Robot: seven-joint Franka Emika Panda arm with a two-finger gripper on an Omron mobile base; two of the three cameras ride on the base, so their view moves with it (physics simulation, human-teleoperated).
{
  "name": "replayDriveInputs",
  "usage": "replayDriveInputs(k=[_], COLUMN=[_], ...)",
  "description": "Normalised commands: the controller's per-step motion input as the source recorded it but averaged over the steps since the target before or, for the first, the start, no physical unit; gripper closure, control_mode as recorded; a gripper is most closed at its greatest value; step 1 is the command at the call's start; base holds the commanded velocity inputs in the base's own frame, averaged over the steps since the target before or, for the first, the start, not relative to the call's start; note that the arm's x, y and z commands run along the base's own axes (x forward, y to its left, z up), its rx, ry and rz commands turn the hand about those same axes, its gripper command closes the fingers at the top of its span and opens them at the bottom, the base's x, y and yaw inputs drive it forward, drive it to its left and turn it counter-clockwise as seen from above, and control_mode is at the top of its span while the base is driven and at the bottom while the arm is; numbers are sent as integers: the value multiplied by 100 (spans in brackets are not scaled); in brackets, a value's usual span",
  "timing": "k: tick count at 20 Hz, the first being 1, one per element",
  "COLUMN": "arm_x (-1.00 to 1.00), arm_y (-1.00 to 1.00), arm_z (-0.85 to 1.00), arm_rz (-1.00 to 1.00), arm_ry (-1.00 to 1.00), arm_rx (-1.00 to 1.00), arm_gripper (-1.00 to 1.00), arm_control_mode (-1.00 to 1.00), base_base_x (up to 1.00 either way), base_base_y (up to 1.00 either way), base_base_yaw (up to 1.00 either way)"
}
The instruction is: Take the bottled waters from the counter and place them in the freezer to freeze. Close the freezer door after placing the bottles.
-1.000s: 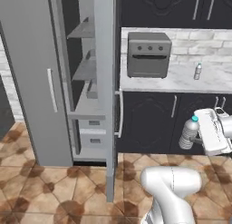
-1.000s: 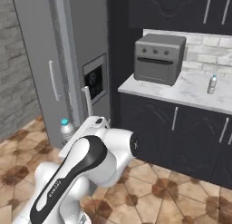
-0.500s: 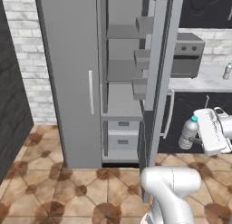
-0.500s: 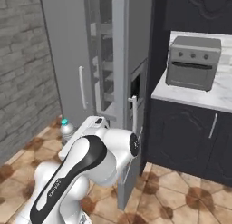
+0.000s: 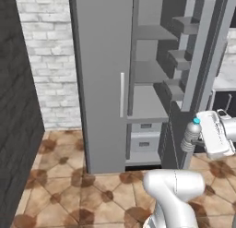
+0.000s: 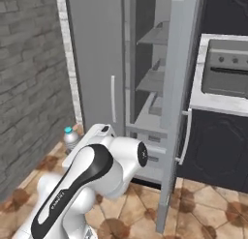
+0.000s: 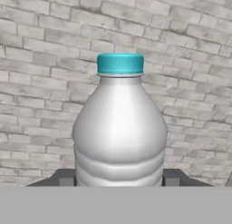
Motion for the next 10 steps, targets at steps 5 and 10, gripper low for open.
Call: replayDriveInputs(k=[5, 10], arm_x=[0, 0], arm_y=[0, 0], arm_z=[0, 0], arm_rz=[0, 0], arm_ry=[0, 0], arm_rx=[0, 0], arm_gripper=[100, 100], arm_control_mode=[100, 100], base_base_x=[23, 39], base_base_y=[62, 78], base_base_yaw=[-38, -48])
